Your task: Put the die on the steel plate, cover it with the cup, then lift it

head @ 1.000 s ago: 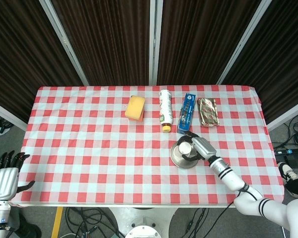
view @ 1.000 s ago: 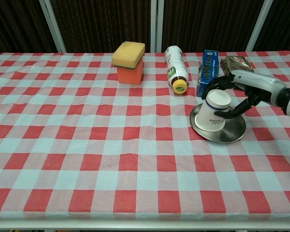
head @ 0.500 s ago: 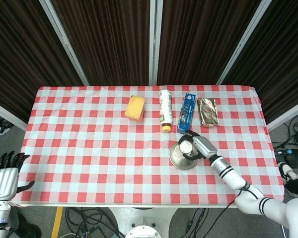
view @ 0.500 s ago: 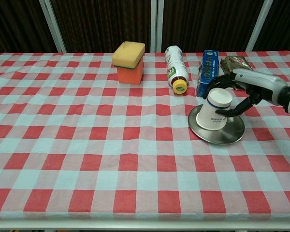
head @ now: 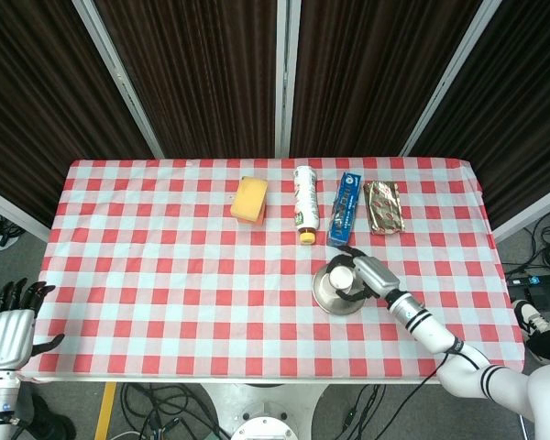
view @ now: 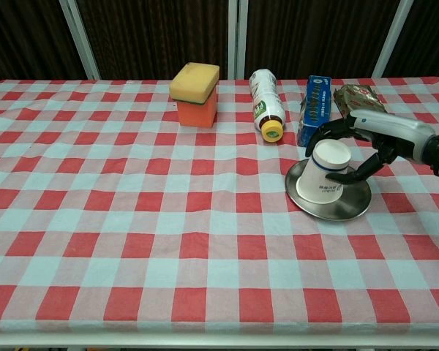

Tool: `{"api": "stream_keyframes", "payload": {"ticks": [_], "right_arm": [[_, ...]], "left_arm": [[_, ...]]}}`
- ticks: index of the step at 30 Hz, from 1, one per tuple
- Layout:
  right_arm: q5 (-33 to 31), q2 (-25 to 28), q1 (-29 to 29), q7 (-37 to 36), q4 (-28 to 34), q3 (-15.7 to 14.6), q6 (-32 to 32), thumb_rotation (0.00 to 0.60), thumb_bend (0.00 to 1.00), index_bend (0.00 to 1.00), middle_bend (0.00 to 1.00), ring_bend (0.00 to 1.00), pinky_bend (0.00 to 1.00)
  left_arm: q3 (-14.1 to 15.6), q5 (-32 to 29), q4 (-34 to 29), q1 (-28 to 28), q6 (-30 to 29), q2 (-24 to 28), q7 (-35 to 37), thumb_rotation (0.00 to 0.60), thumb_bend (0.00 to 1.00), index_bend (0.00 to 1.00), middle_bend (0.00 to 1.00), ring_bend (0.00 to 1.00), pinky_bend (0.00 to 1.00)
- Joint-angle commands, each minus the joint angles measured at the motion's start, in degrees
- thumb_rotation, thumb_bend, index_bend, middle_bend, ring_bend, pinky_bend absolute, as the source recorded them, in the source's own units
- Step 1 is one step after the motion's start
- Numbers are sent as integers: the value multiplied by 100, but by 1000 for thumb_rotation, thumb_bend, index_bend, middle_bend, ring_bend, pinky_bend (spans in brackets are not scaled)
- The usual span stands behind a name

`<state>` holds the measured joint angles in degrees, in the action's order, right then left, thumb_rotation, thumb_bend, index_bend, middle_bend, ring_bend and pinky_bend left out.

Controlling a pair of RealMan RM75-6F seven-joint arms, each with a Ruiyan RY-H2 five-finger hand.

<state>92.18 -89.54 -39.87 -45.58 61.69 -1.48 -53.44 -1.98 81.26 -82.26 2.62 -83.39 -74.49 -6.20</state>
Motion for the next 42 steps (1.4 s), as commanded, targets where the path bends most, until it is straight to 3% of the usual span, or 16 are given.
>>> {"api": "stream_keyframes", "payload": {"ticks": [1, 7, 15, 21, 29, 37, 42], "right_arm": [[136, 113, -46, -113, 98, -138, -32, 600, 304, 490, 292, 63, 83], [-355, -154, 30, 209, -258, 192, 7, 600, 304, 487, 291, 63, 81], [276, 184, 0, -86, 266, -275, -235, 600, 307, 476, 293, 63, 80], [-252, -36, 47, 91, -138, 57, -85, 600, 307, 475, 292, 63, 78], [318, 130, 58, -261, 161, -344, -378, 600, 308, 474, 293, 63, 77], [-178, -91, 92, -199, -318, -25, -218, 600, 309, 472, 292, 63, 75], [140, -33, 69, -363, -147, -236, -340, 600, 309, 472, 292, 63, 75]], "left_arm": [[0, 6, 4, -3, -11, 2, 3, 600, 27, 193, 145, 46, 32], [1, -2, -16, -10, -16, 9, -10, 600, 27, 193, 145, 47, 32], [-1, 1, -13, -7, -14, 8, -25, 600, 27, 193, 144, 46, 32], [6, 2, 1, -5, -1, 0, -19, 600, 26, 193, 145, 47, 32], [-4, -12, -35, 3, 7, 8, -61, 600, 27, 193, 145, 46, 32], [4, -14, -32, -12, -6, 7, -50, 600, 27, 193, 145, 46, 32], [3, -13, -32, -21, -22, 5, -49, 600, 27, 193, 145, 46, 32]]}}
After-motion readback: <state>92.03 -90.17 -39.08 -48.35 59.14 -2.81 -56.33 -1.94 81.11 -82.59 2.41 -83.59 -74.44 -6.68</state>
